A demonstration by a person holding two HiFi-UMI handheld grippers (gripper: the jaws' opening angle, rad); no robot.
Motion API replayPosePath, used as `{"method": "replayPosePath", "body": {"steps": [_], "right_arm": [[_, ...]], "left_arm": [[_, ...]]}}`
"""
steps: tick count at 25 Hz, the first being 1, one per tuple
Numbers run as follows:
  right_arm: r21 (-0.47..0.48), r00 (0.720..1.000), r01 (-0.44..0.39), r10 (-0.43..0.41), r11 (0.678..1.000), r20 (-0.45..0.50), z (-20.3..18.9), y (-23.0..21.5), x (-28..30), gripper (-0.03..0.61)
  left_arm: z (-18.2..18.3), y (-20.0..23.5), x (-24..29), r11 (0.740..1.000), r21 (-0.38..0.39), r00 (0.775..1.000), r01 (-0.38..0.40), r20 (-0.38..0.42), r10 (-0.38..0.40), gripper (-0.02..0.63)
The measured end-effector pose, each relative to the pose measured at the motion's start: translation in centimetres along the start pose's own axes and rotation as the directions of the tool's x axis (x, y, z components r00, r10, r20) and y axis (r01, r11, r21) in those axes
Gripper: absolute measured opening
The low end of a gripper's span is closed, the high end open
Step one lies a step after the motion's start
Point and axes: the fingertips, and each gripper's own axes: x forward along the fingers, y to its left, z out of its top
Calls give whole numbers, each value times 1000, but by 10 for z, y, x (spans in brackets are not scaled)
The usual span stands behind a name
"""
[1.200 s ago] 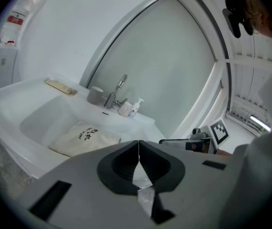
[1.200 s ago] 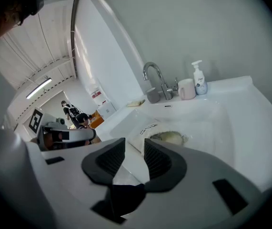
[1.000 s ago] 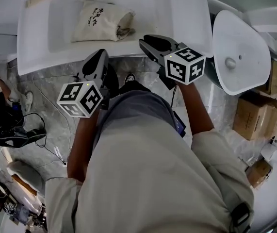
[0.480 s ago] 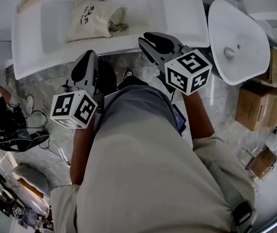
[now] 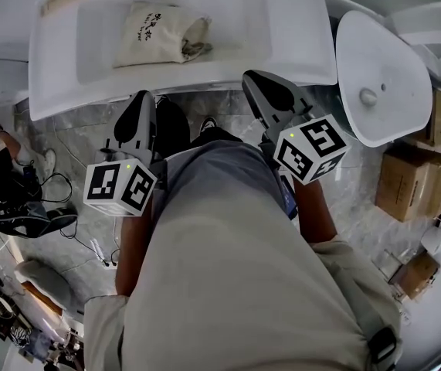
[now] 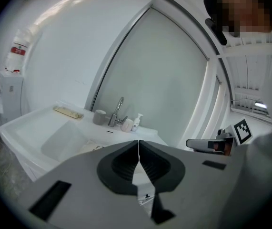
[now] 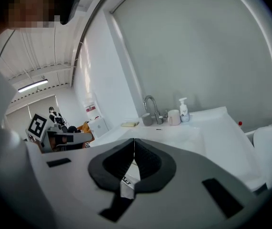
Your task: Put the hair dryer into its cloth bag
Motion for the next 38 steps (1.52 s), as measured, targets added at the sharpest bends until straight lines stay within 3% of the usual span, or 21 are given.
{"method": "replayPosePath", "body": {"steps": [4, 11, 23, 38], "right_arm": [[-61, 1000, 10, -10, 998, 4, 2, 8, -12, 10], [-42, 998, 56, -56, 998, 18, 2, 0, -32, 9], [-58, 1000, 19, -18, 998, 12, -1, -6, -40, 8], [-54, 997, 52, -55, 997, -50, -19, -22, -41, 8]], "left_arm": [[5, -3, -12, 1000, 20, 1000, -23, 17, 23, 11], [9, -6, -21, 995, 78, 998, -63, 23, 62, 8], [-1, -13, -26, 991, 89, 995, -96, 4, 96, 8], [-2, -19, -14, 993, 79, 997, -82, -7, 83, 8]]}}
